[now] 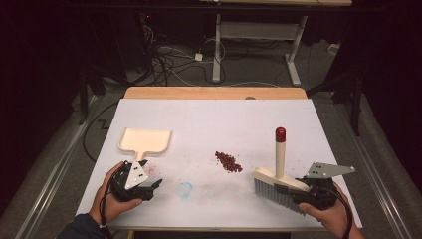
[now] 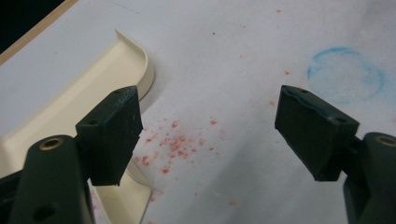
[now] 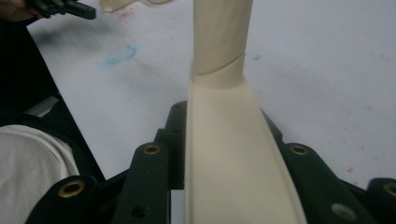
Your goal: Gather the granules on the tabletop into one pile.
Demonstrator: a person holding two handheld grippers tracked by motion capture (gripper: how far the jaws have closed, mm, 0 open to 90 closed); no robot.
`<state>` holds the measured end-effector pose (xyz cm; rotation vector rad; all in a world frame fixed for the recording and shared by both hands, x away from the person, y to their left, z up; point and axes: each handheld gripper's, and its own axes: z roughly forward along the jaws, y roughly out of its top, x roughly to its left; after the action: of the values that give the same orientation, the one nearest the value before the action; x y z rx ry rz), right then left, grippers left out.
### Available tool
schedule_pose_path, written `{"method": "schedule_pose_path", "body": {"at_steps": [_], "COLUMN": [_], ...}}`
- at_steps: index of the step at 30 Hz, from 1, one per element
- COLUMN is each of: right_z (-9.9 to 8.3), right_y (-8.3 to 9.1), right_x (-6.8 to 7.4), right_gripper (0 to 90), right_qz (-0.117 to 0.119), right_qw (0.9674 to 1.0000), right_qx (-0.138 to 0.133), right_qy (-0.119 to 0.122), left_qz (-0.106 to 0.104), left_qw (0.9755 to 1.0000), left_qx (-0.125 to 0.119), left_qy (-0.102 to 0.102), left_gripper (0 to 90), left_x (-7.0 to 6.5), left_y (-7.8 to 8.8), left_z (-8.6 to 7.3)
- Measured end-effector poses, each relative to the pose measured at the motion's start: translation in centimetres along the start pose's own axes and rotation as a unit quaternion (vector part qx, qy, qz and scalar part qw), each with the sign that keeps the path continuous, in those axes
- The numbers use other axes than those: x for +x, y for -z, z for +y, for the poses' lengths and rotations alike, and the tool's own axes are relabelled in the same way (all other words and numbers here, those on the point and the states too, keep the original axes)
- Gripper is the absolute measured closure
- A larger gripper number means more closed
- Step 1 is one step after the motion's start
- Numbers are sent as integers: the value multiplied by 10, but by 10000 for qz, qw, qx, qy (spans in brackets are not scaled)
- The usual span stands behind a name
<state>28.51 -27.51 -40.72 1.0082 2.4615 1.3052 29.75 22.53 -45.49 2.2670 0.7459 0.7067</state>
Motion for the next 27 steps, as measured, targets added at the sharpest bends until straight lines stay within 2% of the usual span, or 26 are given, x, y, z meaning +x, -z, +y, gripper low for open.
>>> {"method": "schedule_pose_path", "body": {"at_steps": [3,6,9,12,14,16,18,19,21,23,24,27], "right_z": [0,1,4,10,15,18,21,21,22,22,22,24], "right_y": [-5,-10,-15,-20,-22,-26,-29,-30,-31,-33,-34,-41], "right_x": [-11,-23,-37,-52,-63,-75,-88,-95,-105,-115,-120,-128], "right_gripper": [676,675,667,603,568,515,451,413,501,495,506,537], "right_qz": [160,177,222,106,15,-124,-155,-230,-651,-770,-826,-1267], "right_qw": [9995,9985,9977,9971,9964,9956,9946,9936,9923,9899,9897,9831], "right_qx": [169,335,480,635,703,852,897,966,901,974,889,971], "right_qy": [-225,-395,-433,-403,-466,-377,-502,-537,-548,-679,-755,-891], "left_qz": [-22,-32,-53,-78,-91,-103,-111,-116,-118,-124,-125,-133], "left_qw": [10000,10000,10000,10000,9999,9999,9999,9999,9999,9999,9999,9998], "left_qx": [23,31,32,57,67,83,92,91,105,103,109,116], "left_qy": [-9,-16,-8,-14,-21,-31,-41,-39,-35,-38,-43,-56], "left_gripper": [221,220,220,220,220,220,220,220,220,220,220,220], "left_x": [0,-1,-1,-1,-2,-2,-2,-3,-2,-2,-3,-3], "left_y": [-1,-2,-3,-4,-5,-6,-6,-6,-7,-7,-7,-7], "left_z": [0,0,0,1,1,1,1,1,0,0,0,1]}}
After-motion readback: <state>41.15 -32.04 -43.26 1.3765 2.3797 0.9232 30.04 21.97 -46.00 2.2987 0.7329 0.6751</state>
